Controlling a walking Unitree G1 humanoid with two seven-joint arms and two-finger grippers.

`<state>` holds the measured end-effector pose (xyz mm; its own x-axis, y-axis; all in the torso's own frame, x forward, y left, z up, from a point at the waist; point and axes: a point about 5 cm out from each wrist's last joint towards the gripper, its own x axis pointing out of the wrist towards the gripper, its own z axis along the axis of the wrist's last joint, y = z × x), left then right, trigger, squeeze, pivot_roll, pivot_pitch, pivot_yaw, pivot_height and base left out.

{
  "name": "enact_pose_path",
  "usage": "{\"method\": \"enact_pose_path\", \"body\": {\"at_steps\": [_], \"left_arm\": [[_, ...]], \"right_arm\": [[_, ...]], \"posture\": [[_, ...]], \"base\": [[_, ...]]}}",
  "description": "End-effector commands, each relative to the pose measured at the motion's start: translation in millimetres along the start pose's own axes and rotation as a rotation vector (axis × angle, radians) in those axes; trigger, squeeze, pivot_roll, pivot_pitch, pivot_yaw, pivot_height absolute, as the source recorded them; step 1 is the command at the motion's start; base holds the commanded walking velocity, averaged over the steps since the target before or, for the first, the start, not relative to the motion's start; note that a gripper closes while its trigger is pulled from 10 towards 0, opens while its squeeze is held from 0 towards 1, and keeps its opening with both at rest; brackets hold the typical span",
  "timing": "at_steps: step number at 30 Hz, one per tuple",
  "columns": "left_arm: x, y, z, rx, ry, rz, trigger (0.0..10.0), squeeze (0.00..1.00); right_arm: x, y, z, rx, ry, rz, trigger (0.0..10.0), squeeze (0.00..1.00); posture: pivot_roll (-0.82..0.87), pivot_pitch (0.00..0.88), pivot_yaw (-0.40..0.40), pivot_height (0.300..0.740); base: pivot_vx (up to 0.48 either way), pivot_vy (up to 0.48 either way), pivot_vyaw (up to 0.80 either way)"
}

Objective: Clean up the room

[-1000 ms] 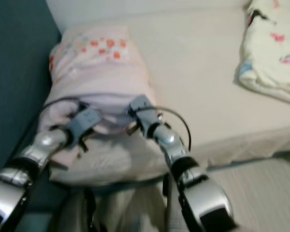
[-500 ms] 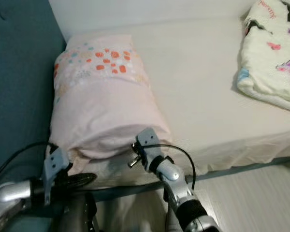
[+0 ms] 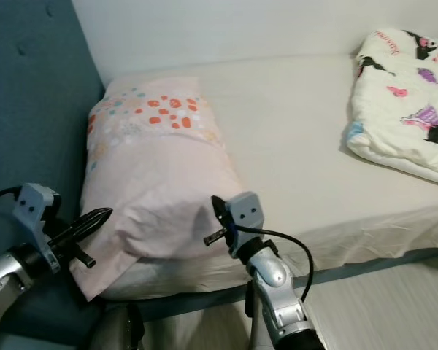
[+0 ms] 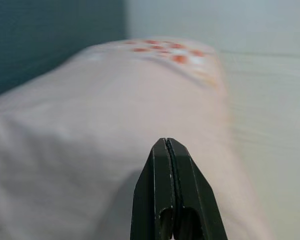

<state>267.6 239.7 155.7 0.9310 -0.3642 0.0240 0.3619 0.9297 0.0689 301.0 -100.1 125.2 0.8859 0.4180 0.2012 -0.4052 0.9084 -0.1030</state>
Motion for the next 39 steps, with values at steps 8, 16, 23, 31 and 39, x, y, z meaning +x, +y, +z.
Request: {"method": "enact_pose_path", "body": {"at_steps": [8,16,23,31,39], "left_arm": [[30.4,-23.4,-14.5,-0.309,0.012,0.295,10.0,0.0],[41.2,-38.9,-32.5,-0.17,0.106,0.287,10.0,0.0],[37.7,-34.9,-39.0,-0.15,0.133,0.337,10.0,0.0],[32.4,-41.3,-47.4,-0.134,0.196,0.315,10.0,0.0],[38.6,-53.3,-50.7,-0.066,0.187,0.281,10.0,0.0]], "right_arm": [[-15.6,-30.1,-17.6,0.064,0.185,-0.292,10.0,0.0],[-19.1,-35.7,-28.8,-0.008,0.239,-0.313,10.0,0.0],[-24.7,-35.1,-33.7,-0.005,0.266,-0.311,10.0,0.0],[-30.6,-33.7,-45.0,-0.007,0.339,-0.321,10.0,0.0],[-31.3,-34.4,-47.5,-0.005,0.348,-0.309,10.0,0.0]], "posture": [[-0.02,0.121,-0.016,0.57],[-0.03,0.106,-0.02,0.57],[-0.03,0.09,-0.023,0.57],[-0.02,0.088,-0.029,0.57],[-0.02,0.091,-0.027,0.57]], "base": [[0.0,0.0,0.0],[0.0,0.0,0.0],[0.0,0.0,0.0],[0.0,0.0,0.0],[0.0,0.0,0.0]]}}
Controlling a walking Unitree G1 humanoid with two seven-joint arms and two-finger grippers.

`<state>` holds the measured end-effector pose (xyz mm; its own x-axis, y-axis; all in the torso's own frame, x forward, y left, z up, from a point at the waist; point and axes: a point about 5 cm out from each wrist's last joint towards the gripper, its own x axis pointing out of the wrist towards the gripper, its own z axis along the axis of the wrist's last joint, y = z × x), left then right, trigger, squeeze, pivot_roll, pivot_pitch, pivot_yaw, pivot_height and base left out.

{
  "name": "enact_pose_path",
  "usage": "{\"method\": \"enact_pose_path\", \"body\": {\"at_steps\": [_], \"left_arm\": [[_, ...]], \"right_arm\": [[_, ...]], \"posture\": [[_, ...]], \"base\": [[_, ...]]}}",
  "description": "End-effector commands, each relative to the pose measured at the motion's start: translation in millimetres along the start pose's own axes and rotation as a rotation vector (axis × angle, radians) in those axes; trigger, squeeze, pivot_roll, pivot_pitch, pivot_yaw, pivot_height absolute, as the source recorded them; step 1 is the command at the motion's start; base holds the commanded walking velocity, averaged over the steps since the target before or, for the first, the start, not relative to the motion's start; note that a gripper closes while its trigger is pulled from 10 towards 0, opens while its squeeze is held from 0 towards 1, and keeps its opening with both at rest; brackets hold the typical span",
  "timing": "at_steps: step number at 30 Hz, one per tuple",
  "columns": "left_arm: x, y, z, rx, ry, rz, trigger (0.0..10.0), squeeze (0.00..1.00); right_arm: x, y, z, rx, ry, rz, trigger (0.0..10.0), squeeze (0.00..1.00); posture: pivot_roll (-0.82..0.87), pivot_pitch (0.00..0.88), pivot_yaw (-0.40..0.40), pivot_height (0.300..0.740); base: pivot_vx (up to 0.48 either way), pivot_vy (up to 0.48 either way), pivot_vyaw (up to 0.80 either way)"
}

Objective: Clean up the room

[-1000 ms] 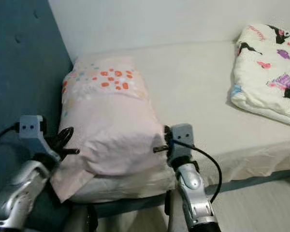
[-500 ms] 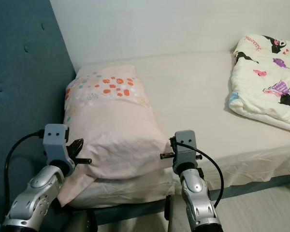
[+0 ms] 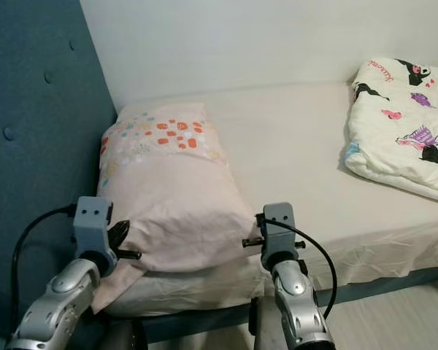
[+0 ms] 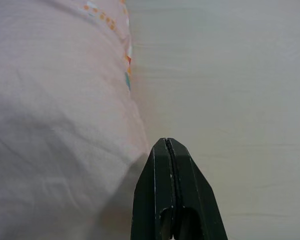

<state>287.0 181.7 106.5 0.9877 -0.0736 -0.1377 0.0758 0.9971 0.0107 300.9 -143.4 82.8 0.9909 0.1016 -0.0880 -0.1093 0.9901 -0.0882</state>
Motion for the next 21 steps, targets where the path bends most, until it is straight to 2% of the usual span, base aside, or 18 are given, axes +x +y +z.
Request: {"method": "enact_pose_path", "body": {"at_steps": [1,10,17,21], "left_arm": [[0.4,-2.9,-4.2,0.011,0.013,-0.01,10.0,0.0],[1.6,-8.0,-6.9,0.029,0.008,0.001,10.0,0.0],[1.0,-10.3,-6.0,0.032,-0.015,-0.005,10.0,0.0],[1.8,-11.2,-4.9,0.036,-0.031,-0.001,10.0,0.0]], "right_arm": [[-2.5,-0.6,-6.9,-0.007,0.027,0.0,10.0,0.0],[-5.6,-2.2,-13.1,-0.046,0.03,0.028,10.0,0.0],[-6.2,-1.9,-10.5,-0.027,0.011,0.052,10.0,0.0],[-8.6,4.8,-12.3,0.0,0.021,0.117,10.0,0.0]], "posture": [[-0.02,0.091,-0.027,0.57],[-0.02,0.092,-0.024,0.57],[-0.03,0.09,-0.02,0.57],[-0.03,0.091,-0.02,0.57]], "base": [[0.0,0.0,0.0],[0.0,0.0,0.0],[0.0,0.0,0.0],[0.0,0.0,0.0]]}}
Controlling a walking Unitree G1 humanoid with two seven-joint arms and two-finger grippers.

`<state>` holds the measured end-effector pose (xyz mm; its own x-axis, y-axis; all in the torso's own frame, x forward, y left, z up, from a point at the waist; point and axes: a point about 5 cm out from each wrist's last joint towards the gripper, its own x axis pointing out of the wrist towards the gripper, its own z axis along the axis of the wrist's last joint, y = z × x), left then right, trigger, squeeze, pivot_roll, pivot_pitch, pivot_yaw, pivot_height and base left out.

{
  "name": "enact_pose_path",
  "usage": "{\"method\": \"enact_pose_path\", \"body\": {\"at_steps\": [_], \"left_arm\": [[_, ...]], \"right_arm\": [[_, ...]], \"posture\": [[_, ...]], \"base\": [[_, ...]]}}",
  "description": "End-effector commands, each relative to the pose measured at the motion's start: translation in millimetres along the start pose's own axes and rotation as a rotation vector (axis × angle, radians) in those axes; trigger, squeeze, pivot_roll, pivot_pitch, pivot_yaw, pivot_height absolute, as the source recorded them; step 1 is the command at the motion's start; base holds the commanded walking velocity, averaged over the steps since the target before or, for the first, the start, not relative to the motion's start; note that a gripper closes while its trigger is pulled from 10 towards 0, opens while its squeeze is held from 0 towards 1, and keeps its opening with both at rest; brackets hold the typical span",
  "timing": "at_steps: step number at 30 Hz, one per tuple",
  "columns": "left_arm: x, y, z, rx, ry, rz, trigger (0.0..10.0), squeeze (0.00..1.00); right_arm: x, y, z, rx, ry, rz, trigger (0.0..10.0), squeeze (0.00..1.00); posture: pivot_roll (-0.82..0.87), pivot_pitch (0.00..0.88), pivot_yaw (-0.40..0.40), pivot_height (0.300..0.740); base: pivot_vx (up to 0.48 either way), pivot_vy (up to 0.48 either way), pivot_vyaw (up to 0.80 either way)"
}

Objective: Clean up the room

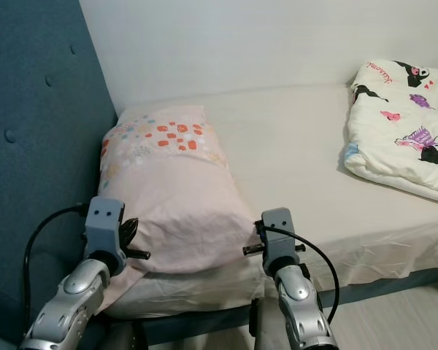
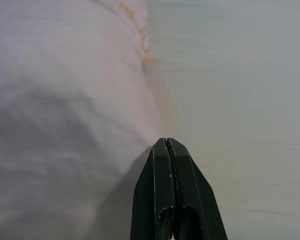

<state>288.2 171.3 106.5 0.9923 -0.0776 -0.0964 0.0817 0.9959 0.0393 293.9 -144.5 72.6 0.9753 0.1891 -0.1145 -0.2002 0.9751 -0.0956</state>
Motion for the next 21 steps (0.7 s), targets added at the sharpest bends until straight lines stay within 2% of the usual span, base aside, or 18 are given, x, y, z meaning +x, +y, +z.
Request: {"method": "enact_pose_path", "body": {"at_steps": [1,8,21], "left_arm": [[-0.4,-1.1,-5.2,0.006,0.01,0.001,10.0,0.0],[-1.0,-9.8,-7.1,0.03,0.01,-0.031,10.0,0.0],[-2.5,-8.4,-10.0,0.03,0.017,-0.033,10.0,0.0]], "right_arm": [[-2.0,4.5,-1.5,0.016,0.001,0.026,10.0,0.0],[-4.3,7.9,-0.2,0.021,-0.019,0.061,10.0,0.0],[-5.5,9.1,-0.9,0.029,-0.02,0.081,10.0,0.0]], "posture": [[-0.03,0.091,-0.02,0.57],[-0.03,0.091,-0.017,0.605],[-0.03,0.089,-0.023,0.66]], "base": [[0.0,0.0,0.0],[0.0,0.0,0.0],[0.0,0.0,0.0]]}}
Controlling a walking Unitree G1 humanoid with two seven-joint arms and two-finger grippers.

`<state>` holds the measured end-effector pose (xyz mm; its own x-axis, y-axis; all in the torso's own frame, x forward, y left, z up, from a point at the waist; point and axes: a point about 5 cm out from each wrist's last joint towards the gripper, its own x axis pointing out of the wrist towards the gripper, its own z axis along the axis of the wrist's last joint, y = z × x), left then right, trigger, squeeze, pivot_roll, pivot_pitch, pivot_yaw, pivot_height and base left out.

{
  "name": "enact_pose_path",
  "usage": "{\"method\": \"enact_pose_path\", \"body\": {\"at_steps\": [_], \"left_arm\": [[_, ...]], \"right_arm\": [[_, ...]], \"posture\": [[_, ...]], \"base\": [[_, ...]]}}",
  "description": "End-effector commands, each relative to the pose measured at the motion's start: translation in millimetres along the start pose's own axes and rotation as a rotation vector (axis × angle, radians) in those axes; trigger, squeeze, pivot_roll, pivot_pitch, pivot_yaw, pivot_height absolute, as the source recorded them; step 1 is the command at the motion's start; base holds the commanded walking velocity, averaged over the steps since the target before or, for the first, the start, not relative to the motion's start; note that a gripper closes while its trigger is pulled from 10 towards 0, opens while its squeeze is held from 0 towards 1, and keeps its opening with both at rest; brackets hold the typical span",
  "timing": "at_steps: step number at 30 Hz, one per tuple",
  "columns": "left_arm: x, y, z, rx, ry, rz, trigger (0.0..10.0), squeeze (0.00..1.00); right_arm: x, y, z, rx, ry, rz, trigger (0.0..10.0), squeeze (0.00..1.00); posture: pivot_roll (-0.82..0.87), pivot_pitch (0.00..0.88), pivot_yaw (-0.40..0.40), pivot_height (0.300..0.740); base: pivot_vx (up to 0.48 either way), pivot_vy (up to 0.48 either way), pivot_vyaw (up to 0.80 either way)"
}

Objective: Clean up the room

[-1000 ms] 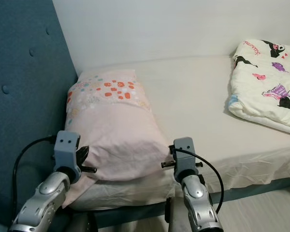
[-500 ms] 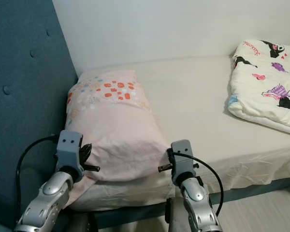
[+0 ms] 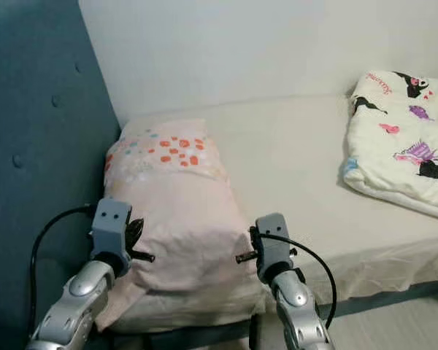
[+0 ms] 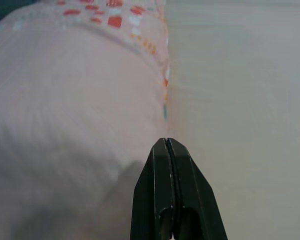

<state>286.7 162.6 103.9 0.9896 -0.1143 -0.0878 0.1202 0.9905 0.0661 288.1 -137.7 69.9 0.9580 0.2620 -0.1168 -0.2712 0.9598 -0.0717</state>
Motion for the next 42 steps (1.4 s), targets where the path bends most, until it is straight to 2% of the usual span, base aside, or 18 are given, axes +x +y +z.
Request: {"method": "enact_pose_path", "body": {"at_steps": [1,11,15,21,25,28,33,37,40,42], "left_arm": [[-2.0,0.2,-7.6,-0.001,0.028,0.003,10.0,0.0],[-5.2,4.2,-9.9,-0.043,0.031,0.03,10.0,0.0],[-9.1,9.3,-13.6,-0.135,0.037,0.082,10.0,0.0],[-15.6,7.6,-27.7,-0.204,0.104,0.091,10.0,0.0],[-19.6,5.6,-34.3,-0.159,0.109,0.071,10.0,0.0],[-21.7,3.5,-39.2,-0.084,0.095,0.045,10.0,0.0],[-22.8,4.5,-50.5,-0.083,0.124,0.043,10.0,0.0],[-22.9,4.2,-50.1,-0.079,0.125,0.04,10.0,0.0],[-22.7,4.3,-48.4,-0.08,0.106,0.044,10.0,0.0],[-22.5,3.5,-48.6,-0.084,0.101,0.043,10.0,0.0]], "right_arm": [[-1.4,1.1,1.6,0.013,-0.017,0.006,10.0,0.0],[-2.1,4.4,-1.8,0.014,0.0,0.036,10.0,0.0],[-2.1,13.2,-8.7,0.013,0.034,0.081,10.0,0.0],[-2.5,16.1,-10.9,0.001,0.045,0.09,10.0,0.0],[-3.8,18.3,-10.9,0.023,0.035,0.114,10.0,0.0],[-5.0,18.8,-15.6,0.022,0.053,0.123,10.0,0.0],[-4.6,19.3,-21.5,0.001,0.071,0.139,10.0,0.0],[-3.9,19.9,-22.7,-0.009,0.074,0.154,10.0,0.0],[-4.4,22.3,-27.7,0.033,0.096,0.164,10.0,0.0],[-5.6,25.4,-31.2,0.012,0.108,0.178,10.0,0.0]], "posture": [[-0.03,0.089,-0.023,0.66],[-0.03,0.087,-0.026,0.69],[-0.02,0.074,-0.026,0.69],[-0.02,0.065,-0.026,0.69],[-0.02,0.058,-0.028,0.695],[-0.01,0.042,-0.031,0.71],[-0.01,0.015,-0.038,0.74],[-0.01,0.009,-0.042,0.74],[-0.01,0.005,-0.042,0.74],[-0.01,0.0,-0.043,0.74]], "base": [[0.0,0.0,0.0],[0.0,0.0,0.0],[0.0,0.0,0.0],[0.0,0.0,0.0],[0.0,0.0,0.0],[0.0,0.0,0.0],[0.0,0.0,0.0],[0.0,0.0,0.0],[0.0,0.0,0.0],[0.0,0.0,0.0]]}}
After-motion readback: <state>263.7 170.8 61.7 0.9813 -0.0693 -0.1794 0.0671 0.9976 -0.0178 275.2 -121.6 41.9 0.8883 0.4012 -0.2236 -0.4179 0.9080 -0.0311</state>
